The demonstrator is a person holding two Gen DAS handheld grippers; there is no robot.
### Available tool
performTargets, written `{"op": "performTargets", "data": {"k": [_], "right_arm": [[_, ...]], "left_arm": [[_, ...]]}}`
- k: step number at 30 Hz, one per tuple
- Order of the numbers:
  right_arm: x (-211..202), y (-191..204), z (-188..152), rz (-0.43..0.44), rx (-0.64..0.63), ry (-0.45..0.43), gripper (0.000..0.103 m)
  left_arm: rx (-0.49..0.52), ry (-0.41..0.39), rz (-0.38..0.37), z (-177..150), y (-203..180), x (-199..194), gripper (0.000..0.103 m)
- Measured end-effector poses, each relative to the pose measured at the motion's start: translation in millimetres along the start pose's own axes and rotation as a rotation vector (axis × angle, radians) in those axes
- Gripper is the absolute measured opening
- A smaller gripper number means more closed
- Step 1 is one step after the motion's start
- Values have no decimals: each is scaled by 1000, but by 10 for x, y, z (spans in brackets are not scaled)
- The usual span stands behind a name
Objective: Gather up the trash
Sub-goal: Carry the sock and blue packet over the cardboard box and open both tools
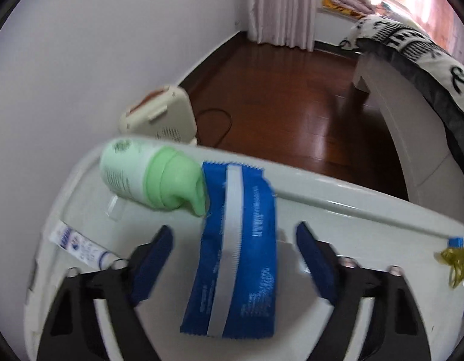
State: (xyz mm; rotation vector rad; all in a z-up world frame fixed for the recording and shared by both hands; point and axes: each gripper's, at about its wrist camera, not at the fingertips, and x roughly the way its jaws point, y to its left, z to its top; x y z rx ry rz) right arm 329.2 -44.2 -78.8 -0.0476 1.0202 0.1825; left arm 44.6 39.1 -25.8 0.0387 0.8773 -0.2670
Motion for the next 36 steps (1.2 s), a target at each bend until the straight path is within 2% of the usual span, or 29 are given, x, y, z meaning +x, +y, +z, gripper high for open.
{"op": "performTargets", "data": {"k": [1,2,5,11,17,22,25,28,30,32,33,35,36], "right_arm": [[13,34,-20,-23,-25,3,60],[-21,49,-42,-12,-39,-15,46],[-104,18,-130,-13,-25,-20,37],[-528,-167,-459,24,11,-54,34],[-1314,-422,-1008,66,54,-98,34],[-2122,-440,-1893,89,34,-102,34],[-2545,-397,-2632,124,26,-74,34],[-2763,-346,-3357,182,71,-4,35],[-2799,-296,-3703,191,79,41,35],[-2733,-234,-4113,193,91,102,36],[-2652,-216,-4274,186,97,142,37],[-2541,-200,-4468,134,95,189,59],[-2513,-206,-4505,109,95,203,64]], "left_arm": [[-3,-2,1,5,6,-7,20],[-9,-4,1,9,17,-16,20],[-10,-4,10,17,9,-15,20],[15,-3,26,-4,-64,-11,20],[41,3,25,-62,-156,-44,20],[99,2,18,-332,-331,-280,20],[116,17,1,-662,-455,-491,20],[112,93,-31,-1175,-576,-649,21],[120,168,-40,-1521,-671,-687,24],[119,223,-22,-1766,-733,-684,29],[120,254,-14,-1875,-770,-673,39],[109,283,-18,-1955,-819,-670,48],[105,283,-9,-1955,-843,-687,55]]}}
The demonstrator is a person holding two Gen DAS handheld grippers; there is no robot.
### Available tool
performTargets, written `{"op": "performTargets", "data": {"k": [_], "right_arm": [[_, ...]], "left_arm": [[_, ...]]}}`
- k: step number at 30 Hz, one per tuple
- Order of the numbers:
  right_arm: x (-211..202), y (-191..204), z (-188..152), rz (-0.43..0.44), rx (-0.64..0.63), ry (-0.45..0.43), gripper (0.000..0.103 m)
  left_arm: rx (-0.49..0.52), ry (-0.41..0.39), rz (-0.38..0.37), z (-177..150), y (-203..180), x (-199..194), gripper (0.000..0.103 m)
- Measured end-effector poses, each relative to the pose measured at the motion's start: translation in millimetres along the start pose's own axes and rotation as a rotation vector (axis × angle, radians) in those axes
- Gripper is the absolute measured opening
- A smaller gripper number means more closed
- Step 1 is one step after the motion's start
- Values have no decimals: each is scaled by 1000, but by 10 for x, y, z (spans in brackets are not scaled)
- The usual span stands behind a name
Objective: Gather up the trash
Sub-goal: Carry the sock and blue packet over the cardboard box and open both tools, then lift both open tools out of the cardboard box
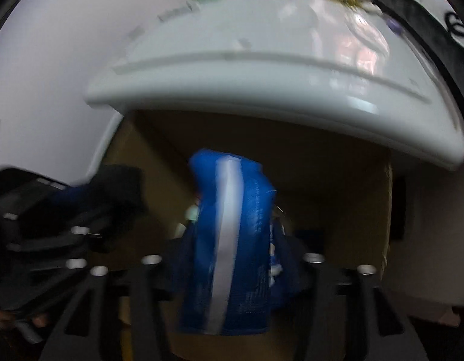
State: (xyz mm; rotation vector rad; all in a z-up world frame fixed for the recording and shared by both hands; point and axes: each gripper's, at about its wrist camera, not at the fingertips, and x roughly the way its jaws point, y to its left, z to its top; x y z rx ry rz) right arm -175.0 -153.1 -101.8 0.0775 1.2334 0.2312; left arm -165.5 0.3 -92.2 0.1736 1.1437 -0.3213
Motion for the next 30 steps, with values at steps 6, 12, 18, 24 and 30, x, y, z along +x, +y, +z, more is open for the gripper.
{"op": "performTargets", "data": {"k": [6,12,18,24,30], "right_arm": [[-269,-117,0,-49,32,-124,96],[-290,-167,116,-39,42,-153,96],[-246,-206,255,-22,51,-158,96],[-271,-187,278,9,59,-160,96],[-353,-223,287,31,73,-183,96]], "left_arm": [[16,-128,83,157,-94,-318,82],[2,-154,102,227,-60,-407,82],[4,-178,139,308,-60,-454,82],[4,-206,162,427,-71,-523,82],[-2,-232,179,571,-100,-602,82]]}}
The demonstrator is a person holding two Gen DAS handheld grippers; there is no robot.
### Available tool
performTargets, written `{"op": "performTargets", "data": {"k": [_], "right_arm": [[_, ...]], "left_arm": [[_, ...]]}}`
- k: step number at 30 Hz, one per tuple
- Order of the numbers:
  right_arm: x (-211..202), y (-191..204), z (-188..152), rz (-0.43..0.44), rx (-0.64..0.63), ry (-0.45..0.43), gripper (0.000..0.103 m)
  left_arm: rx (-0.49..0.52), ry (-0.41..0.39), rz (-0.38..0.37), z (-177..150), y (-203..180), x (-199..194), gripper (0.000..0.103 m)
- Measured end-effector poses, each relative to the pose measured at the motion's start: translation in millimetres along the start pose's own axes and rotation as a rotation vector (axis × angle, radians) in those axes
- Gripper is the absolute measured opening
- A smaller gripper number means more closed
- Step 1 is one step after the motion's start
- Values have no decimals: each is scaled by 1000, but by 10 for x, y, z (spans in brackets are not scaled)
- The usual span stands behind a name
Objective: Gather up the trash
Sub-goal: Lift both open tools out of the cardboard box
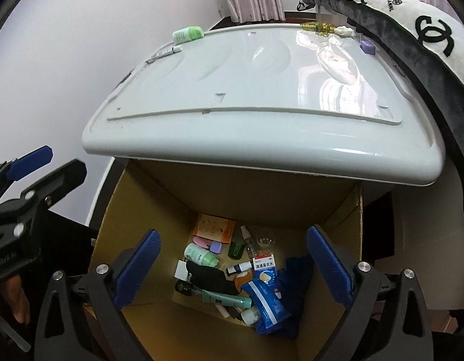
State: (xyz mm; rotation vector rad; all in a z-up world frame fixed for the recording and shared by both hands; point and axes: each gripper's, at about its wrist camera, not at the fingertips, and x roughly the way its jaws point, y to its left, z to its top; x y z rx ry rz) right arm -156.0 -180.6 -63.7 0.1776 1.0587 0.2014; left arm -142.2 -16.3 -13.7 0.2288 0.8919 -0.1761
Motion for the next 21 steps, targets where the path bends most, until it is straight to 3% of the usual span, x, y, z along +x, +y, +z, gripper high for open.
{"op": "performTargets", "data": {"k": [14,21], "right_arm": [[-565,-61,30,-35,-37,-156,97],[-596,-142,10,-56,-35,-177,98]], "left_arm": [[45,-42,3,265,-303,-96,82],[67,-62,-20,349,-489,-120,83]]}}
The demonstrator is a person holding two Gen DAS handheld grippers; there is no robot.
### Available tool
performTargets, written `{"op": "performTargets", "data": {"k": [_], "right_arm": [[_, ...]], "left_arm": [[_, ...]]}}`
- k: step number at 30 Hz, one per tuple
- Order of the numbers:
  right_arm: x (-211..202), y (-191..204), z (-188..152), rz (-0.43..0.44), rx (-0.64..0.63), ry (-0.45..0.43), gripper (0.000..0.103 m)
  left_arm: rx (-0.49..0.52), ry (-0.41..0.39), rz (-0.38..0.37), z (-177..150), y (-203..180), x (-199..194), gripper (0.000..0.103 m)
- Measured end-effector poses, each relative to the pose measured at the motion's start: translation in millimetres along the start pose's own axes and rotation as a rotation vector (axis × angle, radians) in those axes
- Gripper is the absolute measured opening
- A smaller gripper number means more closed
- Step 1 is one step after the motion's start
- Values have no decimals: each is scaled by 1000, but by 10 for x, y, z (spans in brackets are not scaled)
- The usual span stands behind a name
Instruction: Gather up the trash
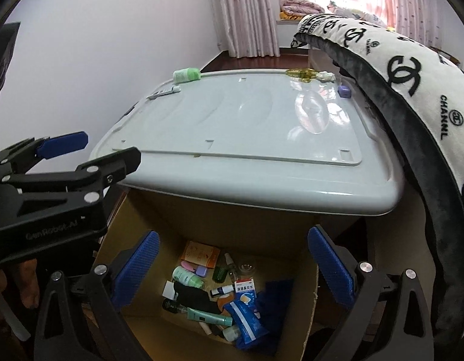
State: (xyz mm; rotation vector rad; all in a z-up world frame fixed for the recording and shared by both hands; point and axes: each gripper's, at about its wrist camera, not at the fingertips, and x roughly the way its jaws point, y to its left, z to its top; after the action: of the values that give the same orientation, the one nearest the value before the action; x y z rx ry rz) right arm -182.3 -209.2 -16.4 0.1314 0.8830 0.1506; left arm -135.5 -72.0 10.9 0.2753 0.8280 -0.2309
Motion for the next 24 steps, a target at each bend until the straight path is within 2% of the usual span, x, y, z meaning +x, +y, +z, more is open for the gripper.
{"op": "performTargets", "data": {"k": [4,8,11,16,24], "right_arm": [[-14,-108,35,-27,42,-22,98],[-47,-129,155,-105,27,-61,98],[-98,-43,288,-200,-51,-107,98],[-139,175,424,-332,-190,-189,98],[-113,122,438,-350,-186,-193,98]], "left_arm": [[-14,0,-17,13,-24,24,83],[-58,-7,-38,24,13,53,83],[-114,-19,-51,58,94,62,83],[-152,-26,-36,94,210,80,83],[-196,-21,4,90,444,121,83]]}}
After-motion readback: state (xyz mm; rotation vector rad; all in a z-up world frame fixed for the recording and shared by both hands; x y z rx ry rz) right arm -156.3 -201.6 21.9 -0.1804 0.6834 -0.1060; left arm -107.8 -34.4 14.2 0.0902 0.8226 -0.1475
